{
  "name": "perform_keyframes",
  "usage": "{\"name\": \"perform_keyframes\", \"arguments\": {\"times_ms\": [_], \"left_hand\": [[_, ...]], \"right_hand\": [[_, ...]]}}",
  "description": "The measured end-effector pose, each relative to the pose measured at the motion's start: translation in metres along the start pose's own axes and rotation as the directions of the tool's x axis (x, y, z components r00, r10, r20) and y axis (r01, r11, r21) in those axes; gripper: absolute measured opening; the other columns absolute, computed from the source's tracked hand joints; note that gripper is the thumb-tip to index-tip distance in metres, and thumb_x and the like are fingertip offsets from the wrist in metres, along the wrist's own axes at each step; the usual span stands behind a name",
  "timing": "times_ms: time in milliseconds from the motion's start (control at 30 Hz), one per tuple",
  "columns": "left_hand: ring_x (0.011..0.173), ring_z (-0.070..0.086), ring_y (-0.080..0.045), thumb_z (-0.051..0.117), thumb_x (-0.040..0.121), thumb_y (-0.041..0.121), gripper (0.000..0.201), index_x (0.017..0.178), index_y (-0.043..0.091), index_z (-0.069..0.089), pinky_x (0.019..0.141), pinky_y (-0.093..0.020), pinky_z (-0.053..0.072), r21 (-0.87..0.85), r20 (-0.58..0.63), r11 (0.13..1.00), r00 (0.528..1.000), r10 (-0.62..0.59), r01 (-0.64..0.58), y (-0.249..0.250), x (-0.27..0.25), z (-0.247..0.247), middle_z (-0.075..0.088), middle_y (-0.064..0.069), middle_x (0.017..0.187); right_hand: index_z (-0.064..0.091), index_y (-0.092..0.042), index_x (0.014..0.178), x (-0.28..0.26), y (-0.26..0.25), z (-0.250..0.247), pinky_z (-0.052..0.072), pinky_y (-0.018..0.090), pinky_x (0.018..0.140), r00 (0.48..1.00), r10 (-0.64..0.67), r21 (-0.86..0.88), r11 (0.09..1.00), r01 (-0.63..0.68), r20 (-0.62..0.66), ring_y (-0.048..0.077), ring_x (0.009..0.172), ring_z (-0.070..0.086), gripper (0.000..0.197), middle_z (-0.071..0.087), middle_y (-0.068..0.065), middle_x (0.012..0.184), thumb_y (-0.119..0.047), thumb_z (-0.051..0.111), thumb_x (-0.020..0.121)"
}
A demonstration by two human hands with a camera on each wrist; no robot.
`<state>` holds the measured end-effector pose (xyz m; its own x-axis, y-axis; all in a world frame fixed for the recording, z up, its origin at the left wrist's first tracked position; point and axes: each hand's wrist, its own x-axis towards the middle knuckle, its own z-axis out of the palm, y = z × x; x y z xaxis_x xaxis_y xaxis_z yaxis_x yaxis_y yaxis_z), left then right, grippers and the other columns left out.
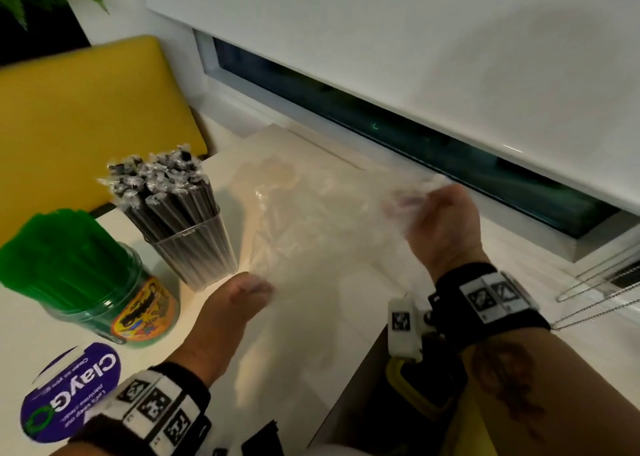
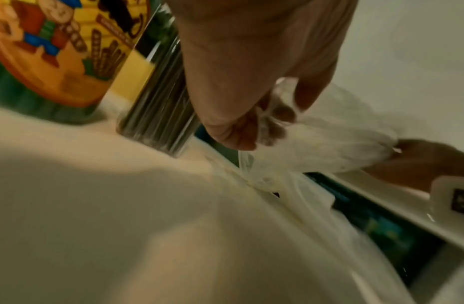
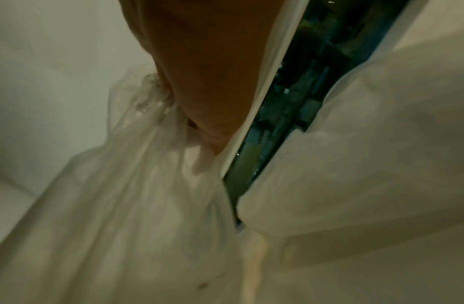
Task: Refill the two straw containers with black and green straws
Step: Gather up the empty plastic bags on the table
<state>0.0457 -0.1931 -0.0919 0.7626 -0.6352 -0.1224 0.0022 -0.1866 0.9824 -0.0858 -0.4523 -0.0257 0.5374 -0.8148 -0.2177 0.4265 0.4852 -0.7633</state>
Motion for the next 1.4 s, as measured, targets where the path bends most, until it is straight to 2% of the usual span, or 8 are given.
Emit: {"name": "perform_keyframes", "arguments": {"times_ms": [100, 267, 467, 633, 867, 1100, 1233, 1400], "left_hand": [[0.08, 0.045, -0.015, 0.047, 0.082, 0.077, 0.072, 0.094, 0.007, 0.053, 0.076, -0.024, 0.039, 0.365, -0.133, 0.872, 0.908, 0.396, -0.327, -0.012, -0.004, -0.012, 0.049, -0.005, 0.088], [0.109, 0.049, -0.018, 0.056, 0.088, 0.032, 0.031, 0.109, 0.009, 0.056, 0.103, -0.027, 0.035, 0.578, 0.244, 0.362, 0.578, 0.779, -0.732, 0.014, -0.01, 0.005, 0.058, -0.009, 0.111], [0.154, 0.0, -0.021, 0.012, 0.067, 0.091, 0.11, 0.157, 0.028, 0.015, 0.124, -0.047, -0.002, 0.812, 0.583, 0.232, 0.754, -0.304, -0.535, -0.009, 0.02, 0.032, 0.006, 0.003, 0.167], [0.151, 0.018, -0.023, 0.066, 0.059, 0.083, 0.129, 0.157, 0.034, -0.001, 0.123, -0.04, 0.021, 0.781, 0.595, 0.529, 0.656, -0.464, -0.333, -0.012, 0.022, 0.026, 0.012, 0.006, 0.165], [0.101, 0.056, -0.018, 0.064, 0.084, 0.022, 0.027, 0.108, 0.016, 0.053, 0.091, -0.036, 0.047, 0.623, 0.508, 0.779, 0.794, -0.334, -0.071, -0.021, 0.03, 0.003, 0.06, 0.002, 0.107], [0.073, 0.062, -0.034, 0.05, 0.08, 0.025, 0.03, 0.077, 0.003, 0.069, 0.068, -0.04, 0.046, 0.588, 0.475, 0.809, 0.798, -0.371, 0.026, -0.032, 0.035, -0.005, 0.069, -0.02, 0.08], [0.06, 0.063, -0.02, 0.088, 0.054, 0.036, 0.028, 0.065, 0.022, 0.066, 0.048, -0.021, 0.039, 0.781, 0.463, 0.526, 0.877, -0.127, -0.336, -0.036, 0.039, -0.002, 0.064, 0.001, 0.065], [0.126, 0.05, -0.026, 0.069, 0.066, 0.068, 0.098, 0.145, 0.022, 0.032, 0.104, -0.038, 0.04, 0.941, 0.205, 0.279, 0.978, -0.03, -0.189, -0.029, 0.03, -0.004, 0.053, -0.003, 0.137]], "right_hand": [[0.066, -0.012, 0.075, -0.021, 0.023, -0.027, 0.043, 0.052, 0.1, 0.993, 0.115, -0.136, 0.985, -0.109, 0.035, 0.031, 0.083, 0.06, 0.036, 0.058, 0.013, 0.086, -0.044, 0.056, 0.089], [0.057, -0.02, 0.063, -0.042, 0.068, -0.067, 0.048, 0.046, 0.078, 0.961, 0.275, -0.625, 0.745, -0.233, -0.029, 0.033, 0.081, 0.06, 0.047, 0.059, 0.009, 0.074, -0.052, 0.09, 0.053], [0.056, -0.011, 0.082, -0.045, 0.061, -0.057, 0.048, 0.029, 0.057, 0.93, 0.34, -0.947, 0.229, -0.228, -0.141, 0.018, 0.055, 0.056, 0.031, 0.059, 0.004, 0.064, -0.038, 0.056, 0.097], [0.051, 0.0, 0.082, -0.029, 0.055, -0.029, 0.056, 0.033, 0.046, 0.844, 0.482, -0.155, 0.839, -0.522, -0.236, 0.02, 0.046, 0.052, 0.024, 0.048, 0.009, 0.057, -0.011, 0.045, 0.102], [0.041, 0.002, 0.132, -0.021, 0.073, 0.0, 0.048, 0.044, 0.102, 0.96, 0.277, -0.171, 0.944, -0.282, -0.05, 0.029, 0.108, 0.061, 0.034, 0.057, 0.024, 0.126, -0.004, 0.047, 0.099], [-0.029, -0.018, 0.148, -0.069, 0.138, -0.019, -0.009, 0.04, 0.12, 0.731, 0.29, -0.676, -0.278, 0.682, 0.618, 0.026, 0.147, -0.021, 0.117, -0.024, 0.006, 0.159, -0.063, 0.058, 0.084], [-0.014, -0.022, 0.154, -0.05, 0.163, -0.028, -0.002, 0.055, 0.12, 0.728, 0.474, -0.588, -0.434, 0.683, 0.495, 0.034, 0.15, -0.006, 0.109, -0.001, 0.01, 0.164, -0.078, 0.045, 0.081], [-0.002, -0.024, 0.156, -0.031, 0.166, -0.019, 0.001, 0.052, 0.121, 0.733, 0.537, -0.632, -0.409, 0.659, 0.417, 0.032, 0.15, -0.003, 0.089, 0.004, 0.006, 0.164, -0.072, 0.03, 0.088]]}}
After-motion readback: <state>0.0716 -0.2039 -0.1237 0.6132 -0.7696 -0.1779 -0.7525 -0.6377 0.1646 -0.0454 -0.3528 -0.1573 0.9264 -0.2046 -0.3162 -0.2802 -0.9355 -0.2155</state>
